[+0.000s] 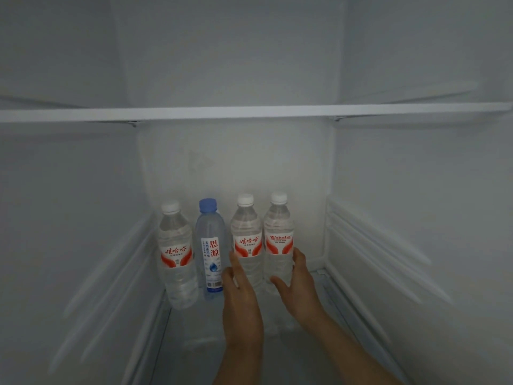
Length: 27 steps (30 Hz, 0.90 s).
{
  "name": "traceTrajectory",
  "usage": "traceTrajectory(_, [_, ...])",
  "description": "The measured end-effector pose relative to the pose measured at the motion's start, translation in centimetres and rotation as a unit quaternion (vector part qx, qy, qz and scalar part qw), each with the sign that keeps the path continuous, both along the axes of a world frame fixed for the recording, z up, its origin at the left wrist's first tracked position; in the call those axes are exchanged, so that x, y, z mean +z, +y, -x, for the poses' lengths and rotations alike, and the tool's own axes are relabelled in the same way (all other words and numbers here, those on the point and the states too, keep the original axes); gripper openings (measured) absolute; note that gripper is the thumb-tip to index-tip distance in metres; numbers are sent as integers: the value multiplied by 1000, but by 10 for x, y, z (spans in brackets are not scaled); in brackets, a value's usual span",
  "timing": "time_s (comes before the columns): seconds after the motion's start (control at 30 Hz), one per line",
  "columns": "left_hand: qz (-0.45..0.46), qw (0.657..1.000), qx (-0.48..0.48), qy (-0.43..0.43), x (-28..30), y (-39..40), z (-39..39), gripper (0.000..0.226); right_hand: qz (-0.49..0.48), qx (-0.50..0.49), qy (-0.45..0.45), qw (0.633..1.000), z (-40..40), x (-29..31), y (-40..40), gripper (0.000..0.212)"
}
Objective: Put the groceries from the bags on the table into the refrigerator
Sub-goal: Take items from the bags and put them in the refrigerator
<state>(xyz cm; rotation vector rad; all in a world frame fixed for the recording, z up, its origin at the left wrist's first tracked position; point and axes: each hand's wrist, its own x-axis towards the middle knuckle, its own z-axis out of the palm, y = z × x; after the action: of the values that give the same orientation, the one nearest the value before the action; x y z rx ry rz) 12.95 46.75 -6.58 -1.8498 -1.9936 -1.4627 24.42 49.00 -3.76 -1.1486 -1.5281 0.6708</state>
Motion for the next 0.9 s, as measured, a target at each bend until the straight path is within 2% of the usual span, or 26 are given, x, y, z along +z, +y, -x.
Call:
traceTrajectory(0.1, [48,998,5,31,-1,2,0,85,4,-4,0,1000,0,-2,-1,67])
traceTrajectory(0.17, [37,999,19,30,1,1,1,88,14,-6,-3,1000,-1,-1,-1,68])
traceTrajectory(0.33, [-26,999,-22,-4,18,-19,-6,72,49,-65,-37,996,-7,2,-6,66])
traceTrajectory(0.43, [-2,999,-32,-16,23,-30,-4,67,64,-81,-34,994,-10,5,-24,63])
traceTrajectory(0.57, [-23,999,-43,0,28,-53,1,55,48,-109,-25,993,-18,6,-55,51])
traceTrajectory(0.67, [-33,995,-80,-45,35,-84,-3,44,23,-129,-19,991,-20,9,-89,44])
traceTrajectory(0.9, [-15,971,-188,-147,32,-197,-19,38,-18,-154,-18,988,-18,7,-210,35])
